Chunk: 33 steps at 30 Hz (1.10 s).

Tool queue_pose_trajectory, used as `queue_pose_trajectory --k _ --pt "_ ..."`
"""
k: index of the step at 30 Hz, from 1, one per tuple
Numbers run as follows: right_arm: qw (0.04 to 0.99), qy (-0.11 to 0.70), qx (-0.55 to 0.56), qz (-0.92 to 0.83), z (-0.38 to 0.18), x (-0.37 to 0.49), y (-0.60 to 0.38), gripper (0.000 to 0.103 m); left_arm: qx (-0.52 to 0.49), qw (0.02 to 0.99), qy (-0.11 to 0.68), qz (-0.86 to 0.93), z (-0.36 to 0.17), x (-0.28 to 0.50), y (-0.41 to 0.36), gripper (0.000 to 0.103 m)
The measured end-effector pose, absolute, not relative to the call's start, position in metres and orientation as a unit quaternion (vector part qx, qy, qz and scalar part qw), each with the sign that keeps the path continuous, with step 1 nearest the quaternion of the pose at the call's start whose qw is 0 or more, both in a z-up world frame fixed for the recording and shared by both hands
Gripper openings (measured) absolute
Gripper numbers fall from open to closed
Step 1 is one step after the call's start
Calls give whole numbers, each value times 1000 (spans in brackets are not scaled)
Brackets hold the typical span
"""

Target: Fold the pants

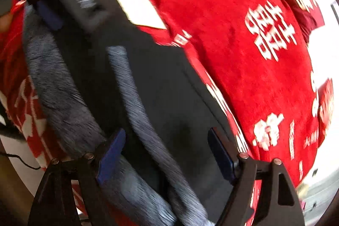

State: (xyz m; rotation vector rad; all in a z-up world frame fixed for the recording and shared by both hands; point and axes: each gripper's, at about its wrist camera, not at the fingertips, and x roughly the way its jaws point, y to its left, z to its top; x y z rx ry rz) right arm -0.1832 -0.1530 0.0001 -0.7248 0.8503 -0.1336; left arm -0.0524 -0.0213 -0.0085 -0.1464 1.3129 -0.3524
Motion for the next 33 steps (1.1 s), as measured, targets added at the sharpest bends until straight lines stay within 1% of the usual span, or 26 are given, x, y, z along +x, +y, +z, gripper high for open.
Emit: queue_pose_trajectory --k 2,4,5,6,7,8,9,10,11,13,15,17,18,19,21,22,23,24,26,27,28,29,33 --pt "850 408 -325 -77 9 -190 -162 83 -63 776 607 -162 -11 -51 -28 88" --pt "843 409 -337 -91 2 -189 -167 83 -53 775 607 -164 -11 -51 -33 88" --pt "842 409 -340 -96 -1 -190 -168 78 -50 775 607 -166 -11 -52 -36 88" --pt "843 409 -334 -105 -6 -184 -170 69 -47 775 607 -167 -11 -53 -37 88" --pt "846 413 -322 -102 -9 -182 -171 52 -44 776 607 -167 -11 -54 -38 88" --pt "849 414 -312 -100 -9 -179 -172 29 -42 775 608 -168 -11 -54 -38 88" --pt "858 414 -292 -86 -5 -174 -173 21 -42 774 609 -168 -12 -54 -38 88" --pt "866 413 -271 -85 1 -173 -176 18 -44 773 610 -169 -11 -54 -37 88" --pt "877 409 -238 -82 9 -176 -183 16 -46 772 611 -170 -11 -53 -36 88" --pt "903 398 -134 -93 33 -182 -216 14 -46 770 613 -170 -12 -52 -35 88" --pt "916 383 -47 -113 46 -193 -250 14 -39 771 614 -164 -14 -51 -40 88" --pt "919 359 78 -145 56 -217 -307 14 -29 772 614 -160 -15 -51 -43 88" --pt "915 351 120 -156 54 -230 -324 14 -24 773 614 -159 -16 -52 -45 88" --pt "905 337 197 -172 48 -250 -358 15 -22 773 614 -158 -16 -52 -46 88" --pt "882 326 292 -174 29 -272 -399 15 -20 772 615 -158 -18 -52 -47 88" --pt "864 329 340 -173 12 -285 -420 19 -18 772 615 -157 -17 -51 -48 88" --pt "852 335 365 -170 0 -293 -430 29 -15 772 616 -156 -18 -51 -49 88" --pt "837 342 393 -166 -16 -304 -442 33 -12 771 617 -155 -18 -52 -49 88" --pt "827 340 414 -170 -26 -316 -452 48 -9 771 618 -154 -18 -52 -50 88" --pt "822 335 427 -172 -28 -323 -457 51 -5 771 619 -153 -18 -52 -50 88" --pt "813 325 446 -182 -29 -331 -464 64 -2 770 620 -150 -18 -52 -51 88" --pt "810 322 452 -191 -28 -333 -469 73 -1 770 621 -147 -18 -52 -52 88" --pt "813 318 441 -208 -23 -338 -483 73 -3 760 628 -167 -13 -54 -68 88"
